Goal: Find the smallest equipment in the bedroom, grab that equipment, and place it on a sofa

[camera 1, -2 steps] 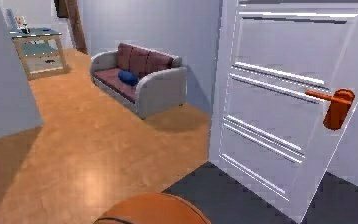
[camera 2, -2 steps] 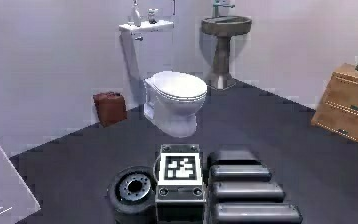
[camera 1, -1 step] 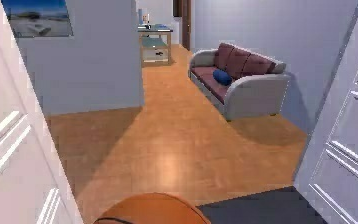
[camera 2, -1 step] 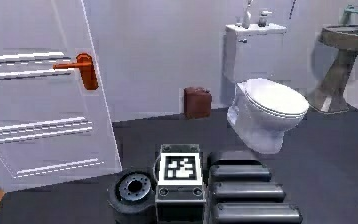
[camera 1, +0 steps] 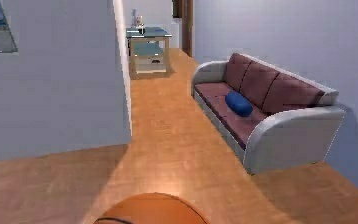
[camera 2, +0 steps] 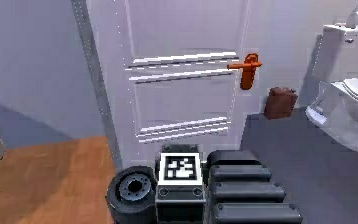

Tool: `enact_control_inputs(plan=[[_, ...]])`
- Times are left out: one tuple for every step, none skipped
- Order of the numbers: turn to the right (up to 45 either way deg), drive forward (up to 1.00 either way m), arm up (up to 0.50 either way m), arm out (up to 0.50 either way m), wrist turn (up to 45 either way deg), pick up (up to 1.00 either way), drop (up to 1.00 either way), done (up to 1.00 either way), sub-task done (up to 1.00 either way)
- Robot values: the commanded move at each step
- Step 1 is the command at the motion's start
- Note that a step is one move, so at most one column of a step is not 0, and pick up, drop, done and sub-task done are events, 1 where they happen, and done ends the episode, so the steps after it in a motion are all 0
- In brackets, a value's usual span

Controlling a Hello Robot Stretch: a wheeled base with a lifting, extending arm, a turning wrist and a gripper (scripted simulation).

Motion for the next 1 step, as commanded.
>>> enact_control_inputs(plan=[[0.0,1.0,0.0,0.0,0.0,0.0,0.0,0.0,0.0]])
